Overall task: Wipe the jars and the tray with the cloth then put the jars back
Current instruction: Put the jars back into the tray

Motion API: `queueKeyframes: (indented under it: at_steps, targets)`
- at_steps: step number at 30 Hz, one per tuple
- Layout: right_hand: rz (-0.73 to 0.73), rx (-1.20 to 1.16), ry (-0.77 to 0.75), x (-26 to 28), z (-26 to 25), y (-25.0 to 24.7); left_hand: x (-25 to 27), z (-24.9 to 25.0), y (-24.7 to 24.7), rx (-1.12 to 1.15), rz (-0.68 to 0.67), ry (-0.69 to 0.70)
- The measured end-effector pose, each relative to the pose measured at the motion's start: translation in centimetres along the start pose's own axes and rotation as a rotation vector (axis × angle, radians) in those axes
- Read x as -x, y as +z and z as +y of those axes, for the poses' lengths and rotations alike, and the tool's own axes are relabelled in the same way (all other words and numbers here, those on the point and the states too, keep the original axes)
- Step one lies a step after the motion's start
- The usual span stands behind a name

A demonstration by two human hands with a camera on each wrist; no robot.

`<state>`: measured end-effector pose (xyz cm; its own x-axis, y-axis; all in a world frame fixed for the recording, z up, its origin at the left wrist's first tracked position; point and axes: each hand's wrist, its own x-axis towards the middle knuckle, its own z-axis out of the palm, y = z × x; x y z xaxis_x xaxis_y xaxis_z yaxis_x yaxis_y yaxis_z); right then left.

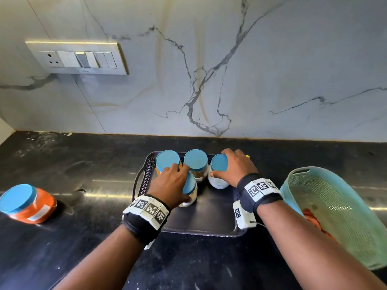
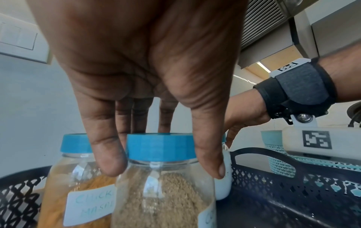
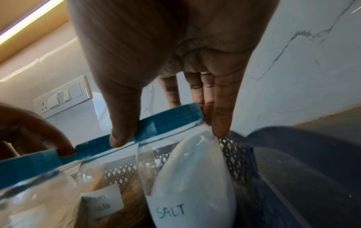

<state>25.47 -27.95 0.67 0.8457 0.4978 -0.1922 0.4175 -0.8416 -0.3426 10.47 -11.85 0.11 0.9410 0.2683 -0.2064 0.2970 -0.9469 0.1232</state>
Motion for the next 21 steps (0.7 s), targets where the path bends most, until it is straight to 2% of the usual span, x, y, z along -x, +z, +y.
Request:
queueKeyframes:
  at_steps: [5, 9, 12, 14, 18, 21]
  targets:
    - [0.013, -0.049, -0.011, 1.1, 0.0, -0.5, 0.5, 0.1, -0.3, 0.013, 0.058, 0.004]
    - [0.243, -0.133, -0.109, 3.0, -0.8, -0.5, 2.0, -0.2, -0.6, -0.005, 0.112, 0.025]
    - [0.425, -0.225, -0.228, 4.9, -2.5, 0.0, 3.0, -1.1, -0.9, 0.027, 0.149, -0.024]
    - [0.373, -0.247, -0.288, 5.9, -4.0, 1.0, 3.3, -1.9, -1.2, 0.064, 0.158, -0.071]
    - [0.106, -0.203, -0.280, 6.6, -6.2, 3.7, 3.9, -3.4, -1.0, 0.127, 0.157, -0.114]
    - [0.050, -0.126, -0.270, 6.4, -6.9, 5.4, 4.8, -4.6, -0.4, 0.168, 0.173, -0.132]
